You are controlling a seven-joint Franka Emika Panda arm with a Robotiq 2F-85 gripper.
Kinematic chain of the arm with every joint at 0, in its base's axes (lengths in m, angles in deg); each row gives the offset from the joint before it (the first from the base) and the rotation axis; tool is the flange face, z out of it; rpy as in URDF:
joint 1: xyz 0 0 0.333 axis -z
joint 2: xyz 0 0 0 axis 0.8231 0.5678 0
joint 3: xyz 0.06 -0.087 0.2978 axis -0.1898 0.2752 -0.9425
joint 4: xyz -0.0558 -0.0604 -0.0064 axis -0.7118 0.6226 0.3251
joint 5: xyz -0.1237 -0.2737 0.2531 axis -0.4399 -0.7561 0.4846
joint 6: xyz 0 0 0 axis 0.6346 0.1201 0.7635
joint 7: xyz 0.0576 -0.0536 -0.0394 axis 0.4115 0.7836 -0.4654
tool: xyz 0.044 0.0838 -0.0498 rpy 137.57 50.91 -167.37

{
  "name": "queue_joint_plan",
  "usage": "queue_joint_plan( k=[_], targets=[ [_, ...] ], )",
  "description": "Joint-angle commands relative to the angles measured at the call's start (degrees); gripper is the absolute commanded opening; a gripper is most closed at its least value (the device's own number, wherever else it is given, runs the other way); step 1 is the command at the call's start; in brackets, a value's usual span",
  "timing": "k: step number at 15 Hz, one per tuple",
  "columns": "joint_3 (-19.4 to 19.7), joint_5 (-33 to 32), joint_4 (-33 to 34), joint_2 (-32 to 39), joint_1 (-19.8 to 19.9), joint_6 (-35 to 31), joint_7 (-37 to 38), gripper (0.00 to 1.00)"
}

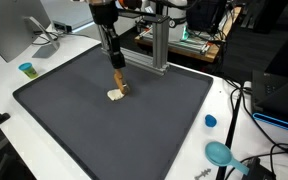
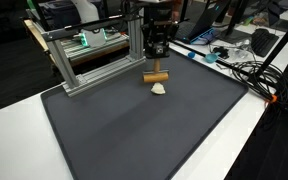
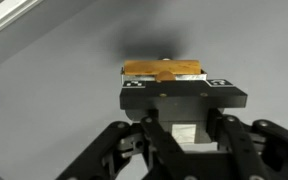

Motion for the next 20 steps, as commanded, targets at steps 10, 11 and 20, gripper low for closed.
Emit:
queue_joint_plan(
  k=[10, 11, 20],
  targets=[
    [-3.27, -9.07, -7.78, -8.14, -1.83, -4.32, 19.71, 0.46],
    [-3.29, -9.05, -7.84, -7.99, -1.84, -4.3, 19.61, 0.46],
    [-2.09, -12.01, -5.92, -1.57, -2.82, -9.79, 25.96, 0.21]
  ],
)
